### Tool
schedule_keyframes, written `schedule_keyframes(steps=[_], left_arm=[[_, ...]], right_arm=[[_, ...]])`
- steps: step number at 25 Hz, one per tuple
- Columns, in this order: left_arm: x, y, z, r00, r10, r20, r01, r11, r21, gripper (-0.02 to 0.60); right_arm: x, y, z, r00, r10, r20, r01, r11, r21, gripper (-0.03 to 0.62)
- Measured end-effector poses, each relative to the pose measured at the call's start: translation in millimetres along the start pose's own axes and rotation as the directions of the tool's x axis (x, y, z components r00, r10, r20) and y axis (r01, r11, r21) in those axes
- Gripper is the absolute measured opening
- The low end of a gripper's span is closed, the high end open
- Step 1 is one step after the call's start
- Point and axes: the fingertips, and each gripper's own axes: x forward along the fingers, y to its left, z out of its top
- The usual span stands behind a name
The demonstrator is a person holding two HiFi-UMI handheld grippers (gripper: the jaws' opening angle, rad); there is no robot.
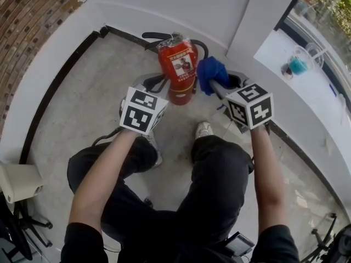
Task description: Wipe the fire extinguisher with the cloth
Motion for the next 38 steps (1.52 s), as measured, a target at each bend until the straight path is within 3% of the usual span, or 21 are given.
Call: schedule_keyframes(steps=[4,6,13,15,16,20,27,38], left_arm=[[5.5,-22.8,-18.0,0.995,-0.093,-0.036,0.092,0.994,-0.052,0.183],[10.0,-28.9,-23.0,0.992,-0.118,-0.047,0.115,0.991,-0.071,0.212],[33.4,-34.1,-26.1,0.987,-0.148,-0.063,0.139,0.981,-0.134,0.215],[35.2,-34.1,-17.3,0.988,-0.150,-0.038,0.144,0.980,-0.135,0.156],[34.7,-35.1,-12.2,0.988,-0.154,-0.023,0.150,0.980,-0.129,0.081],[25.2,-47.1,1.0,0.978,-0.206,0.002,0.206,0.974,-0.092,0.049],[-9.3,-61.7,42.1,0.962,-0.252,0.103,0.254,0.967,0.002,0.052],[-35.9,-60.6,117.4,0.947,-0.245,0.210,0.212,0.963,0.164,0.067]], right_arm=[[-5.6,3.2,-4.4,1.000,0.000,0.002,0.000,1.000,0.004,0.081],[-6.6,7.1,-7.8,1.000,0.003,-0.003,-0.003,1.000,0.003,0.081],[-15.1,8.0,-21.5,0.999,-0.005,-0.035,0.005,1.000,0.001,0.081],[-18.7,3.2,-23.8,0.999,-0.015,-0.042,0.015,1.000,0.001,0.081],[-20.5,0.6,-25.5,0.999,-0.019,-0.046,0.019,1.000,0.002,0.081],[-28.0,-6.9,-34.3,0.998,-0.033,-0.060,0.033,0.999,0.008,0.081],[-36.6,1.1,-26.8,0.999,-0.026,-0.039,0.026,1.000,0.001,0.081],[-54.1,8.1,-13.6,1.000,-0.027,-0.014,0.026,0.999,-0.026,0.081]])
